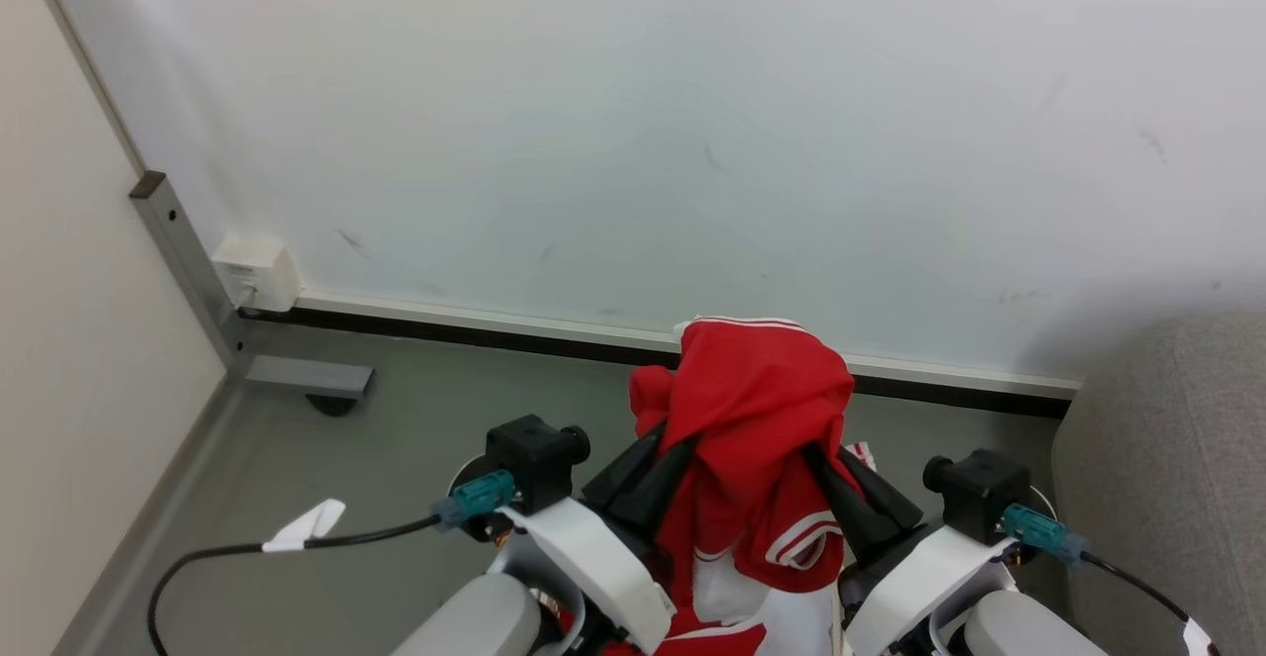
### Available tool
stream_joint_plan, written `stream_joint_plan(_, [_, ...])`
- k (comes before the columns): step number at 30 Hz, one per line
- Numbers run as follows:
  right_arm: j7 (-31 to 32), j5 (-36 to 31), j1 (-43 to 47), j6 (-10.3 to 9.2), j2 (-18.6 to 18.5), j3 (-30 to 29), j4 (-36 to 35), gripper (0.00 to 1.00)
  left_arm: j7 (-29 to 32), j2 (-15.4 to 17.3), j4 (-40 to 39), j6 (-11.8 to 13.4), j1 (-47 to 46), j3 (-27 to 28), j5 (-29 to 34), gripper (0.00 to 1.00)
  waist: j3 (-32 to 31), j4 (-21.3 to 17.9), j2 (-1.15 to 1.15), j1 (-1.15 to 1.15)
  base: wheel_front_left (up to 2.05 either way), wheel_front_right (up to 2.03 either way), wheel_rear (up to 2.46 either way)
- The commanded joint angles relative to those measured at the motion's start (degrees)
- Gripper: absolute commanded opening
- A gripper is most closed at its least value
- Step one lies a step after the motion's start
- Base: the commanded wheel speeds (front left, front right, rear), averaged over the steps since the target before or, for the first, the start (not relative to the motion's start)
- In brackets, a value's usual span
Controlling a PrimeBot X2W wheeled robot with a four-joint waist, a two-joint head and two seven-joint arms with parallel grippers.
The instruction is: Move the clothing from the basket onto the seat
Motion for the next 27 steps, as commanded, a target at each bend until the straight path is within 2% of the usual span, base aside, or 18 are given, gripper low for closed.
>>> stream_joint_plan(1, [0.04, -1.33, 1.35, -0.12, -0.26, -1.77, -1.20, 0.00, -0.49, 0.53, 0.36, 0.00, 0.92, 0.16, -0.57, 0.45, 0.03, -0.45, 0.00, 0.00, 0.00, 0.00, 0.00])
stream_joint_plan(2, [0.04, -2.06, 1.77, -0.12, -0.32, -2.68, -1.81, 0.00, -0.54, 0.57, 0.41, 0.04, 0.96, 0.14, -0.59, 0.60, 0.05, -0.68, 0.00, 0.00, 0.00, 0.00, 0.00])
stream_joint_plan(3, [0.04, -2.06, 1.77, -0.12, -0.32, -2.68, -1.81, 0.00, -0.54, 0.57, 0.41, 0.04, 0.96, 0.14, -0.59, 0.60, 0.05, -0.68, 0.00, 0.00, 0.00, 0.00, 0.00])
stream_joint_plan(5, [0.04, -3.30, 2.59, -0.12, -0.48, -4.55, -2.92, 0.00, -0.63, 0.63, 0.49, 0.01, 0.94, 0.09, -0.75, 0.91, 0.12, -1.20, 0.00, 0.00, 0.00, 0.00, 0.00])
stream_joint_plan(6, [0.04, -3.63, 3.00, -0.12, -0.62, -5.18, -3.22, 0.00, -0.70, 0.62, 0.45, 0.05, 0.94, 0.07, -0.80, 1.00, 0.18, -1.48, 0.00, 0.00, 0.00, 0.00, 0.00])
stream_joint_plan(16, [0.03, -6.10, 3.87, -0.12, -2.07, -10.90, -6.95, 0.00, -1.97, 0.99, -0.31, 1.20, 1.95, 0.76, -1.17, 1.00, 0.59, -6.27, 0.00, 0.00, 0.00, 0.00, 0.00])
stream_joint_plan(27, [0.03, -7.90, 3.50, -0.12, -4.51, -15.98, -12.65, 0.00, -3.60, 2.77, -0.24, 2.37, 2.17, 1.53, 0.89, 1.00, 1.82, -13.79, 0.00, 0.00, 0.00, 0.00, 0.00])
